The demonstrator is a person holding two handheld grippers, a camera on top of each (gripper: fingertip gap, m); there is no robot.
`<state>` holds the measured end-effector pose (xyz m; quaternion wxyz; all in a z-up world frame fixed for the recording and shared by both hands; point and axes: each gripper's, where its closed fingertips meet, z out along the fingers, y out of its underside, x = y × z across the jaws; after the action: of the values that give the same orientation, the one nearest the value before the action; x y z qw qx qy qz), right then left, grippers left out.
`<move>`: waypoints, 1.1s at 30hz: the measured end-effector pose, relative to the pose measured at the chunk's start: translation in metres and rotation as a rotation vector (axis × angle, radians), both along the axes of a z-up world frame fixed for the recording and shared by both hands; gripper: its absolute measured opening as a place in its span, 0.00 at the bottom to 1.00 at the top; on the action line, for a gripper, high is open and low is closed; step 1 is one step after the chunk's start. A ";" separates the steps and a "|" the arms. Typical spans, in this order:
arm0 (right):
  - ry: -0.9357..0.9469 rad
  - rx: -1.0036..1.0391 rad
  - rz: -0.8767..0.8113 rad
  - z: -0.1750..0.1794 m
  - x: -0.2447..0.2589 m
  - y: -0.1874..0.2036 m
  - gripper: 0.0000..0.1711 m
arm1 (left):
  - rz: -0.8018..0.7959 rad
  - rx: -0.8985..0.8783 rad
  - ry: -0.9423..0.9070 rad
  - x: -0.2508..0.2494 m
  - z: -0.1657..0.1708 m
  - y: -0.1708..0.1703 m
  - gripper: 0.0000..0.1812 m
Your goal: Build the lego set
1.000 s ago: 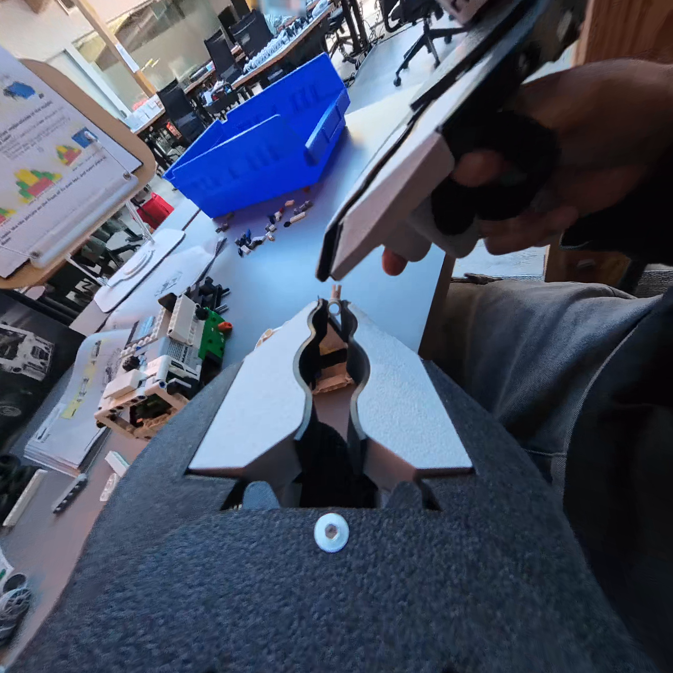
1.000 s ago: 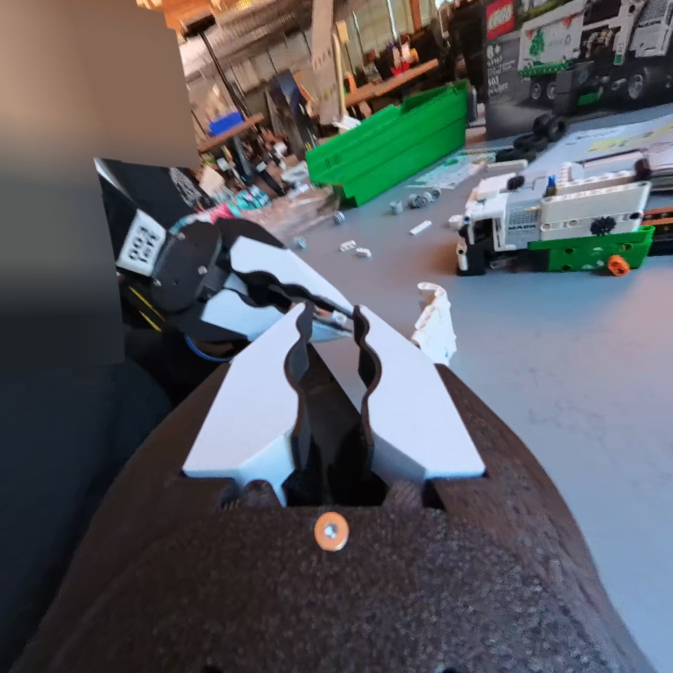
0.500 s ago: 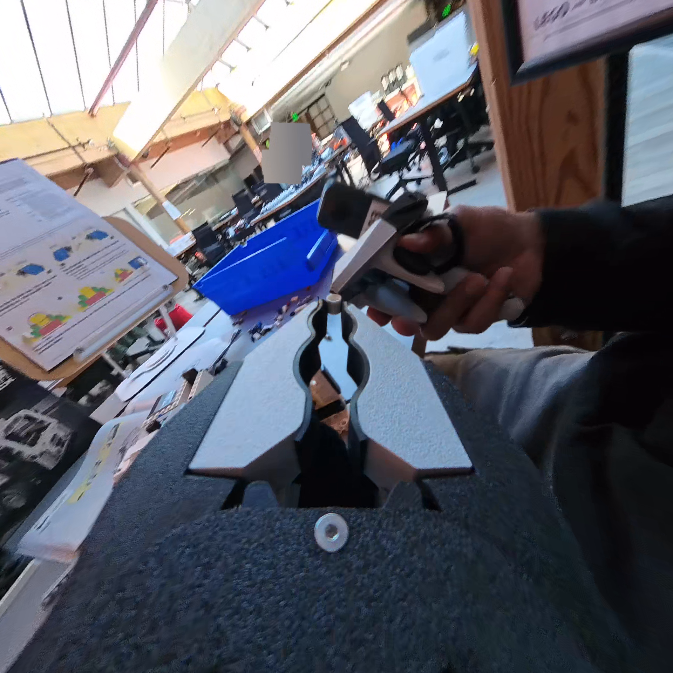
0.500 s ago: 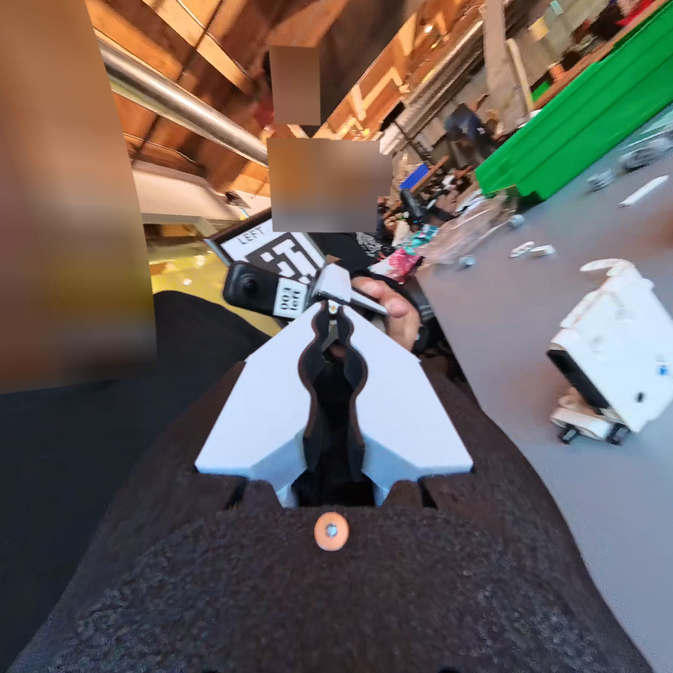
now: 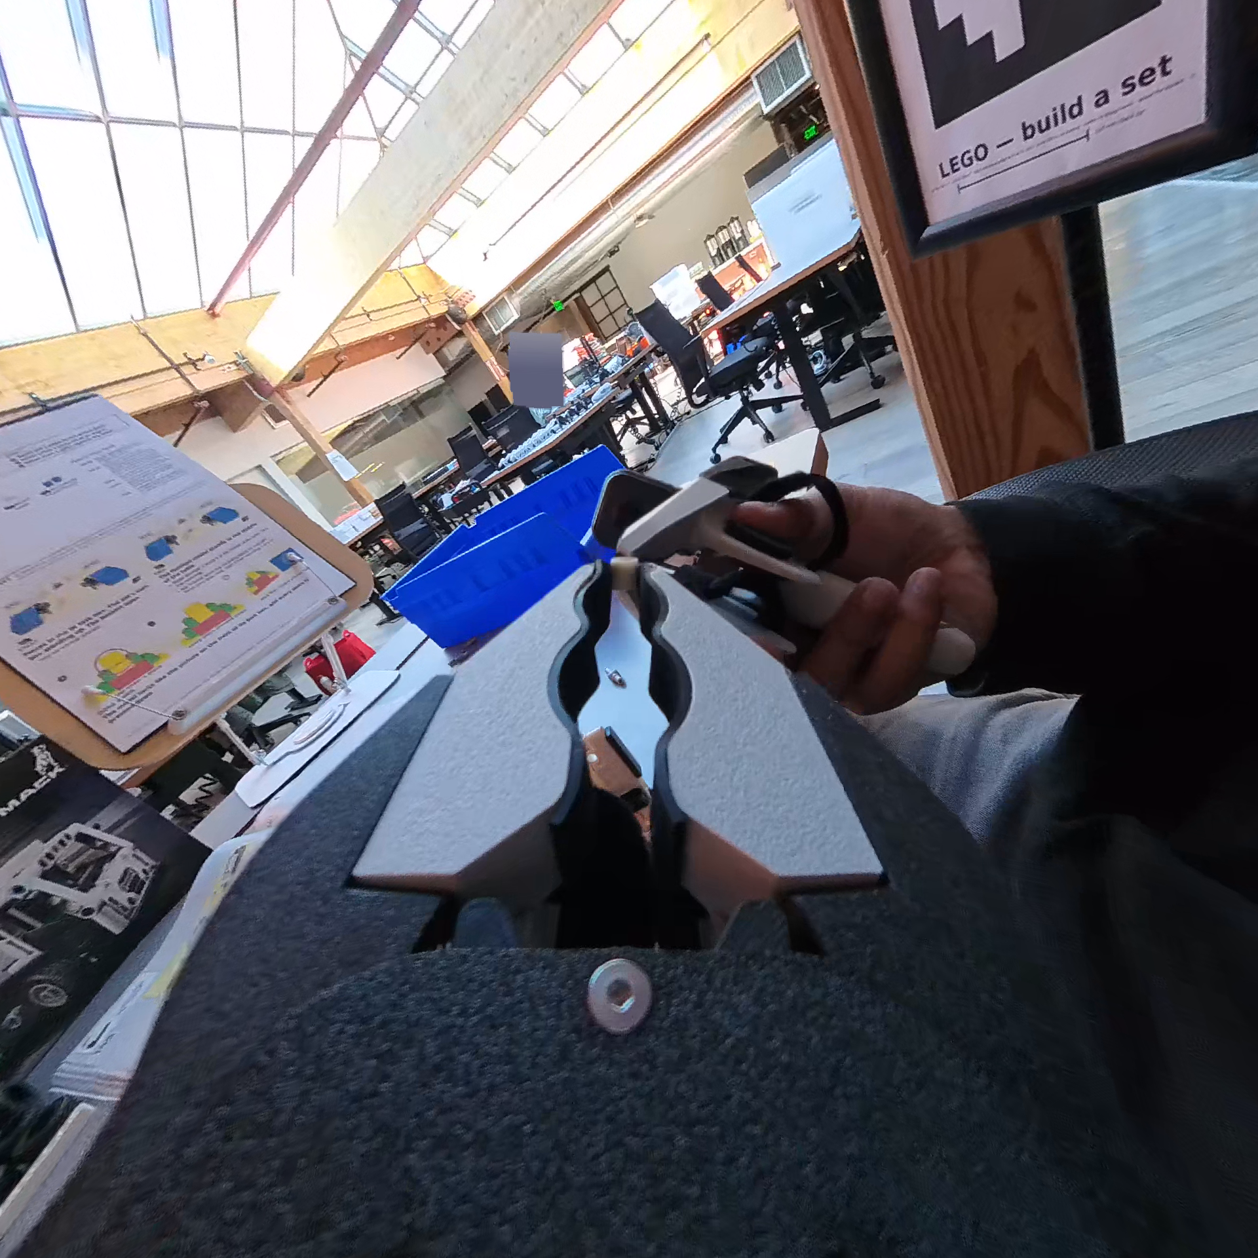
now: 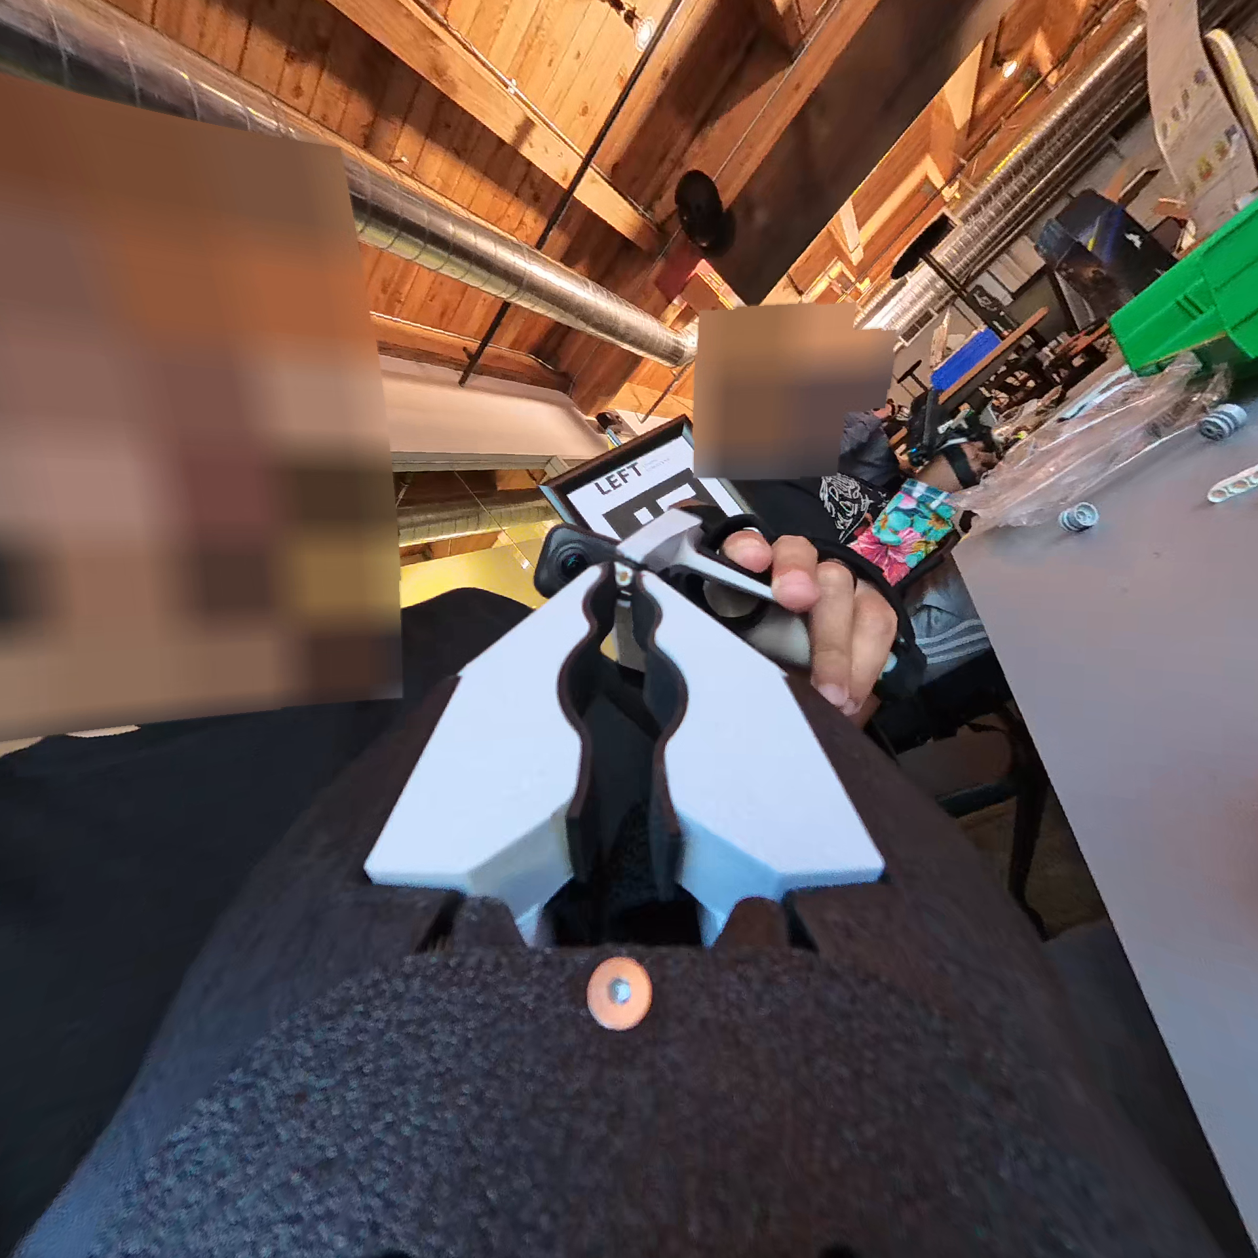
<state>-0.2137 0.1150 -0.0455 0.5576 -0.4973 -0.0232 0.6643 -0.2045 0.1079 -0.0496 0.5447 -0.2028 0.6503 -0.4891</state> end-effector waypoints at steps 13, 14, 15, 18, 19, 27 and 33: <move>-0.038 0.017 -0.006 -0.001 -0.001 -0.004 0.02 | -0.019 -0.024 0.041 -0.001 -0.001 -0.004 0.03; -0.036 0.020 -0.002 -0.001 -0.001 -0.004 0.02 | -0.023 -0.035 0.050 -0.002 -0.001 -0.004 0.03; -0.034 0.023 -0.002 -0.001 -0.001 -0.004 0.02 | -0.029 -0.051 0.063 -0.002 0.000 -0.004 0.03; -0.044 0.032 -0.029 -0.002 -0.001 -0.002 0.02 | -0.038 -0.081 0.107 -0.001 -0.003 -0.001 0.03; -0.087 0.033 -0.086 -0.004 0.003 0.001 0.02 | -0.026 -0.090 0.131 0.001 -0.006 0.002 0.04; -0.957 -0.326 -0.818 -0.078 0.105 0.018 0.18 | 0.226 -0.223 0.407 0.045 -0.070 0.052 0.03; -1.176 -0.416 -0.856 -0.118 0.096 0.043 0.15 | 0.262 -0.221 0.496 0.065 -0.089 0.053 0.03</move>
<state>-0.1179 0.1585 -0.1635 0.5571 -0.8304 0.0041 0.0055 -0.1393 0.1609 -0.1388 0.4023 -0.4564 0.6746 -0.4182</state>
